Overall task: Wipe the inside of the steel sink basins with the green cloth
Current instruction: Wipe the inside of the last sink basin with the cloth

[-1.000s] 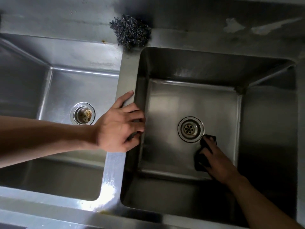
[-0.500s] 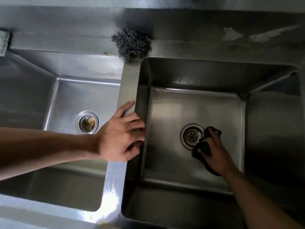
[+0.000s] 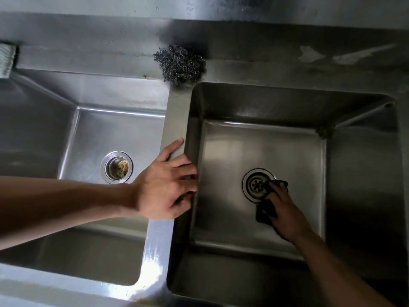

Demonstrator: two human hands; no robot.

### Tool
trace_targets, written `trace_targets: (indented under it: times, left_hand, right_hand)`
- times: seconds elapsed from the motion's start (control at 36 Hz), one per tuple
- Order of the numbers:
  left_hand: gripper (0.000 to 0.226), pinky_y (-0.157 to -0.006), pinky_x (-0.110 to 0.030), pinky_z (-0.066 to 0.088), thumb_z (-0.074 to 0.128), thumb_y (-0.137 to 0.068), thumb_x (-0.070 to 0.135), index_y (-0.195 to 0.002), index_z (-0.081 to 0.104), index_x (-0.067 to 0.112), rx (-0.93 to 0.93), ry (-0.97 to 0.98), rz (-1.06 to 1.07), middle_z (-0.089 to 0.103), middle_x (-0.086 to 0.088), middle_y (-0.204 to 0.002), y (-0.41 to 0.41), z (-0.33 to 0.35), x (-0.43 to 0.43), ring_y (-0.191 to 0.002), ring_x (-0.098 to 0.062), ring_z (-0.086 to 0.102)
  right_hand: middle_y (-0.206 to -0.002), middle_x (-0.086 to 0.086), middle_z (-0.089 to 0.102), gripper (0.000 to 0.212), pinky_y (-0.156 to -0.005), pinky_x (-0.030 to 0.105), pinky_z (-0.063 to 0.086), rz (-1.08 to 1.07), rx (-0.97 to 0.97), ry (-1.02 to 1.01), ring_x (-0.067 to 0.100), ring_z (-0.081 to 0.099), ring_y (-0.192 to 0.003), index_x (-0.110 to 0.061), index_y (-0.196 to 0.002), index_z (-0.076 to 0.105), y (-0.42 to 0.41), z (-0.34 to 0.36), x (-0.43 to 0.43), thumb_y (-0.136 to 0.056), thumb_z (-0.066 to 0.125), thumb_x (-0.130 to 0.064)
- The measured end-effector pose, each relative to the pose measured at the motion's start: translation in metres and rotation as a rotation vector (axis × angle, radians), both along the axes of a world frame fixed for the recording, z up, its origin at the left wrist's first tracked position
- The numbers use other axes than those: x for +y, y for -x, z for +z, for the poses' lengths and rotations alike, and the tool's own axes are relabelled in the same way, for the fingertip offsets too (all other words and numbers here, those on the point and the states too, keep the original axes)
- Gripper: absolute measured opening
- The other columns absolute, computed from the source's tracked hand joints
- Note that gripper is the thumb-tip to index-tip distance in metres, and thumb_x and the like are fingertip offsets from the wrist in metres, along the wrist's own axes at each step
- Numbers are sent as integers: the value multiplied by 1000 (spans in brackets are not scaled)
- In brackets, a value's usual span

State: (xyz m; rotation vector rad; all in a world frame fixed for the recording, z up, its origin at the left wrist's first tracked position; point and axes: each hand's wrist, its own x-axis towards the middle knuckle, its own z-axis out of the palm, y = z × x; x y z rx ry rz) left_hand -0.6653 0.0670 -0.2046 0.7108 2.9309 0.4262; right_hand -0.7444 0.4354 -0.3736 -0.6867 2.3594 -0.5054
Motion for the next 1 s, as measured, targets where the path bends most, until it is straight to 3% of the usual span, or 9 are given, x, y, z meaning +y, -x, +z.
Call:
trace_targets:
  times: [0.08,0.17,0.28,0.42,0.56,0.67,0.75,0.86,1.0]
  left_hand:
    - [6,-121,-64,26,67,-75,29,-78,68,24,-10,6,2,59,3,-86,-1,-2,-1,-91,-27,61]
    - [6,-122,-63,25,66,-76,29,-78,68,24,-7,-2,7,59,4,-86,-1,-2,-1,-91,-26,61]
    - [4,-122,-63,26,67,-75,28,-77,67,24,5,-26,1,58,4,-86,0,-1,-1,-91,-26,61]
    - [7,-123,-63,24,67,-75,29,-79,69,24,-11,-20,10,62,4,-91,-1,-1,-1,-95,-26,63]
    - [12,-124,-62,22,66,-74,31,-82,72,23,-14,-11,9,64,4,-93,-1,-3,-2,-101,-27,64]
    - [11,-123,-63,23,65,-75,30,-82,72,24,-20,-32,17,66,4,-94,-1,-2,-1,-101,-25,63]
    - [11,-122,-64,24,65,-75,29,-81,72,23,-22,-47,20,66,4,-94,-1,-2,-1,-100,-26,64]
    - [10,-121,-65,26,66,-74,28,-81,72,24,-23,-42,12,65,5,-94,0,-1,-1,-101,-26,64]
    - [7,-120,-65,27,68,-73,27,-79,71,24,-23,-30,7,63,6,-91,0,-1,0,-102,-25,63]
  right_hand:
    - [-160,7,23,56,-114,41,35,-156,50,33,30,24,-148,-15,-119,58,-4,0,-2,-71,81,0]
    - [-153,17,33,41,-110,23,27,-412,69,107,31,38,-139,-3,-112,62,-12,4,-12,-75,79,2]
    - [-143,15,44,32,-106,5,25,-513,89,293,32,48,-130,-2,-112,61,-11,19,-45,-82,73,1]
    - [-144,9,45,32,-112,14,27,-459,123,606,11,41,-134,-7,-116,61,12,45,-138,-87,72,-8]
    - [-143,6,47,33,-110,18,33,-474,67,841,12,45,-134,-8,-119,60,34,55,-232,-88,71,-13]
    - [-138,2,53,37,-108,22,38,-587,-69,892,12,49,-128,-13,-123,59,33,55,-273,-89,65,-28]
    - [-130,-3,61,40,-106,34,44,-774,-274,907,11,56,-120,-20,-124,58,25,48,-275,-91,61,-42]
    - [-121,-2,66,31,-100,32,46,-814,-404,865,12,59,-112,-22,-122,61,28,56,-272,-95,62,-38]
    - [-129,1,64,20,-106,31,43,-696,-321,1020,12,57,-121,-22,-113,65,41,87,-274,-94,64,-28]
